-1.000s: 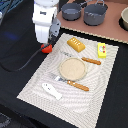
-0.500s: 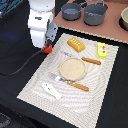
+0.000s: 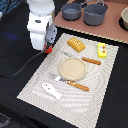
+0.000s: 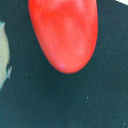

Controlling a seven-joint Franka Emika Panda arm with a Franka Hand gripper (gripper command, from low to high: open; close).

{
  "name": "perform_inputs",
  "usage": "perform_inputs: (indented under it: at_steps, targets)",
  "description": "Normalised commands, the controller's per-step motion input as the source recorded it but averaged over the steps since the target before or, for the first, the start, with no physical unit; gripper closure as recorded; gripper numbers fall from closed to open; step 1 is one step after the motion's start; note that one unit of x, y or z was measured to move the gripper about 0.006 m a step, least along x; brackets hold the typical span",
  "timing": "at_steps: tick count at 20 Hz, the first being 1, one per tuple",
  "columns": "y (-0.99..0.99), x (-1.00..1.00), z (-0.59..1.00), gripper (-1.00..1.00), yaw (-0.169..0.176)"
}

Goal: Interact with the objects in diverse but meaningful ways.

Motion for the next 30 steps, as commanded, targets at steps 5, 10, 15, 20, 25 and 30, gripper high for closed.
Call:
perform_inputs:
  at_steps: [5, 10, 15, 20, 25, 30]
  targets:
    - [-0.01, -0.02, -0.25, -1.0, 0.024]
    - [0.01, -0.01, -0.26, -1.0, 0.048]
    - [0.0, -0.04, -0.29, -1.0, 0.041]
    - [0.0, -0.06, -0.29, 1.0, 0.04]
    - [0.0, -0.08, -0.24, 1.0, 0.036]
    - [0.0, -0.04, -0.09, 1.0, 0.031]
